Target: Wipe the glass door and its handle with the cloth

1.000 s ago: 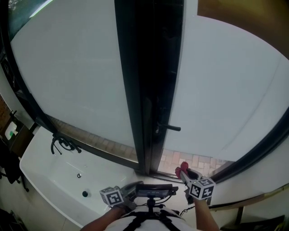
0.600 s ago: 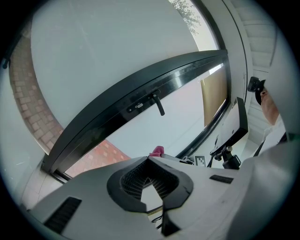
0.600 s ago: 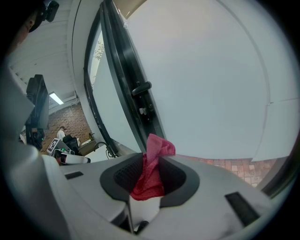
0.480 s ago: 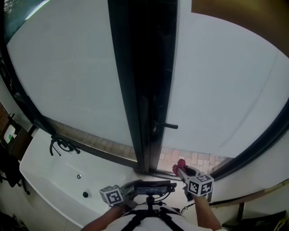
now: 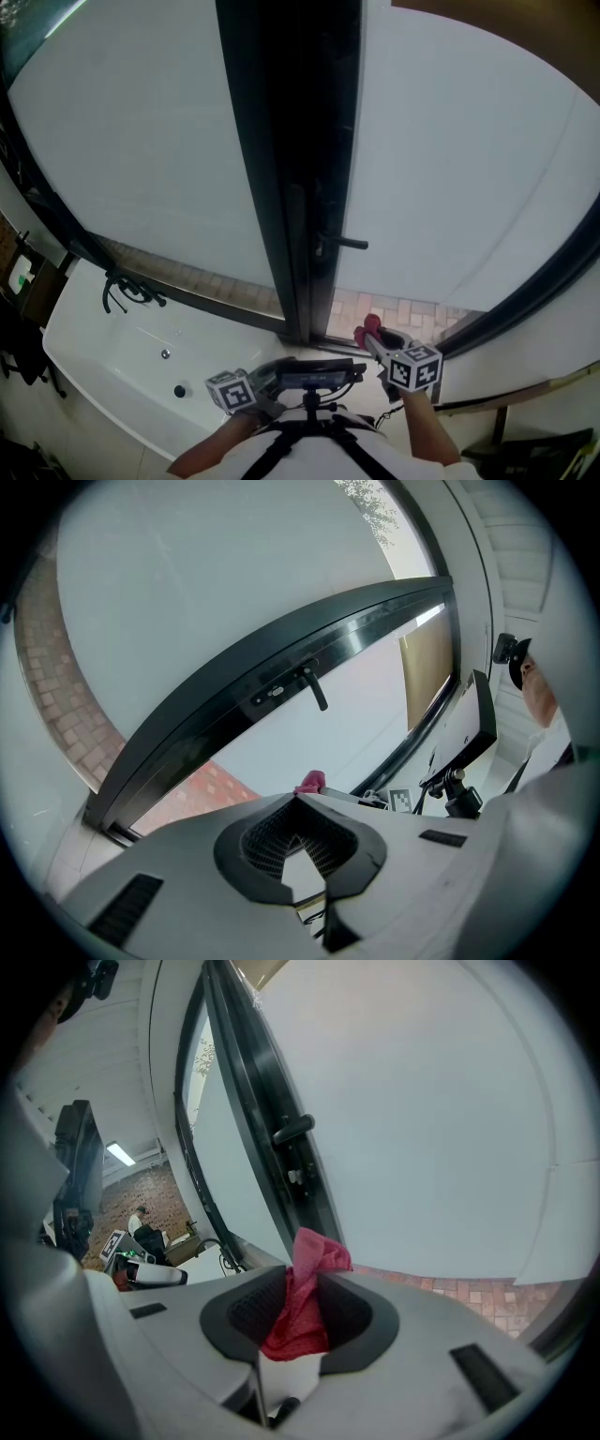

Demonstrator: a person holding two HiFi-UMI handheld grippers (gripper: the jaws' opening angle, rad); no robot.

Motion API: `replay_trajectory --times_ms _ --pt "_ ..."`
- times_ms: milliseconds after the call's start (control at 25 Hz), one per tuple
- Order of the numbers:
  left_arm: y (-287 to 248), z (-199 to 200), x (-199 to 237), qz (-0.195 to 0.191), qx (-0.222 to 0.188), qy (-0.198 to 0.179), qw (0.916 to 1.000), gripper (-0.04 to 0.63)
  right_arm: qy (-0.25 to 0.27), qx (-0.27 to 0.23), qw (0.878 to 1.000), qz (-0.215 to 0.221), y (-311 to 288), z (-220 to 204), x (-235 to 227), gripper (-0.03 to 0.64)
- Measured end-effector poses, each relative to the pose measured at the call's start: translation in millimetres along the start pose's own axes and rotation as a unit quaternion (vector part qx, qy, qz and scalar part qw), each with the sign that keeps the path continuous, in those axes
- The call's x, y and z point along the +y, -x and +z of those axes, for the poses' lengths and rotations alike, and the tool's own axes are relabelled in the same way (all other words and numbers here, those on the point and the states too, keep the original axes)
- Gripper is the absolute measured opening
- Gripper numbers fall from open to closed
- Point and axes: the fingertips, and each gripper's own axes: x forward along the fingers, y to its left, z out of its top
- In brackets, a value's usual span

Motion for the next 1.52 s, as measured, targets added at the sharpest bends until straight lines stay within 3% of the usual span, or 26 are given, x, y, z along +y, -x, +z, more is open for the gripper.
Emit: replay_trajectory --times_ms 680,840,1000,1160,1520 --pt "0 11 -8 0.009 -0.001 -0.026 0.9996 0.002 0.002 -0.009 1.0 0.001 1 4 4 0.11" --pt "-2 19 -11 0.002 -0.011 -0.037 0.9993 0.002 0.022 -0.026 0.999 0.001 -1 26 6 0.11" --pt "-2 17 -11 -0.02 -0.024 -0.017 0.9994 0.002 0.036 -0.043 0.998 0.007 -2 48 13 0.11" --pt "-4 28 -23 -0.037 -0.035 -0.023 0.9984 0.002 0.056 -0.066 0.996 0.014 1 76 23 0.11" --pt "-4 41 -51 -0.071 -0.045 -0.045 0.9954 0.002 0.128 -0.132 0.983 0.014 18 151 49 0.11"
